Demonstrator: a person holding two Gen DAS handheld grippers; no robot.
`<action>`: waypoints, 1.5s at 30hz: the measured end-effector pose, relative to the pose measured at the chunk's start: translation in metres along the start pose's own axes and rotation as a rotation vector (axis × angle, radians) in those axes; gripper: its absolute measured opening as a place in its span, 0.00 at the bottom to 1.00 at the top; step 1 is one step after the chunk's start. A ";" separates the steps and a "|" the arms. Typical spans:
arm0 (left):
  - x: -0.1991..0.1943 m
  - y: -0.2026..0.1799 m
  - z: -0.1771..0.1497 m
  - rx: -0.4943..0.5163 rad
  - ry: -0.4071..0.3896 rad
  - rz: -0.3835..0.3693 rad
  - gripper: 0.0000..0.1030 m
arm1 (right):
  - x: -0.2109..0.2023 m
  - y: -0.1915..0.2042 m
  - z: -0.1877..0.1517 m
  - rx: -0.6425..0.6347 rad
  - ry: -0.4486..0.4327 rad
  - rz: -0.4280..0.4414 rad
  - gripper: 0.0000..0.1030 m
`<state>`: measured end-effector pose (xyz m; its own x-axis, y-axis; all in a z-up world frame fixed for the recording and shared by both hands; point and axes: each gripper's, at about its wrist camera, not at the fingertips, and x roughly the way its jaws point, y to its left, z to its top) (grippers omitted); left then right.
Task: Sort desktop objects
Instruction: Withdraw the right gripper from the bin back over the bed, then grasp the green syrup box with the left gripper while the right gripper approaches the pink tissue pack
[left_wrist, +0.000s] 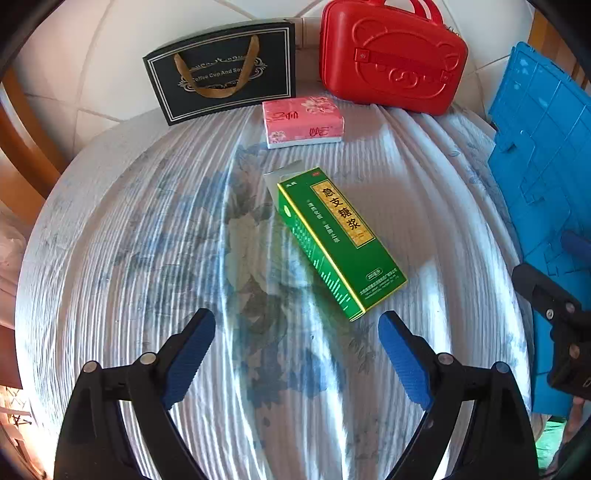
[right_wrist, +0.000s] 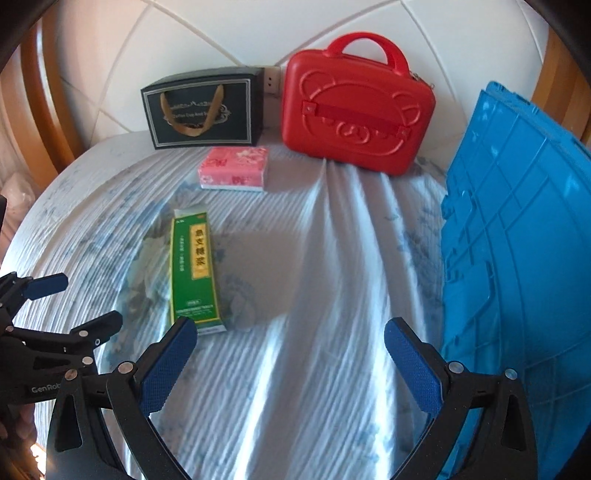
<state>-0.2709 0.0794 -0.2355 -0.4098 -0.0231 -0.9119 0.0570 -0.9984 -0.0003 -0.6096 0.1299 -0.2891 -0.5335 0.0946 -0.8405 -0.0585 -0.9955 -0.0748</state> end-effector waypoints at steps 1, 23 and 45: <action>0.006 -0.006 0.004 0.000 0.007 0.000 0.88 | 0.007 -0.005 -0.002 0.009 0.013 -0.001 1.00; 0.108 0.014 0.039 -0.088 0.109 0.076 0.52 | 0.090 -0.042 0.000 0.148 0.146 0.031 1.00; 0.158 0.153 0.108 -0.251 -0.048 0.159 0.65 | 0.222 0.065 0.151 -0.074 0.070 0.147 1.00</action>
<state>-0.4257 -0.0825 -0.3354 -0.4203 -0.1862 -0.8881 0.3446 -0.9382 0.0336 -0.8595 0.0876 -0.3993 -0.4714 -0.0504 -0.8805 0.0793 -0.9967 0.0146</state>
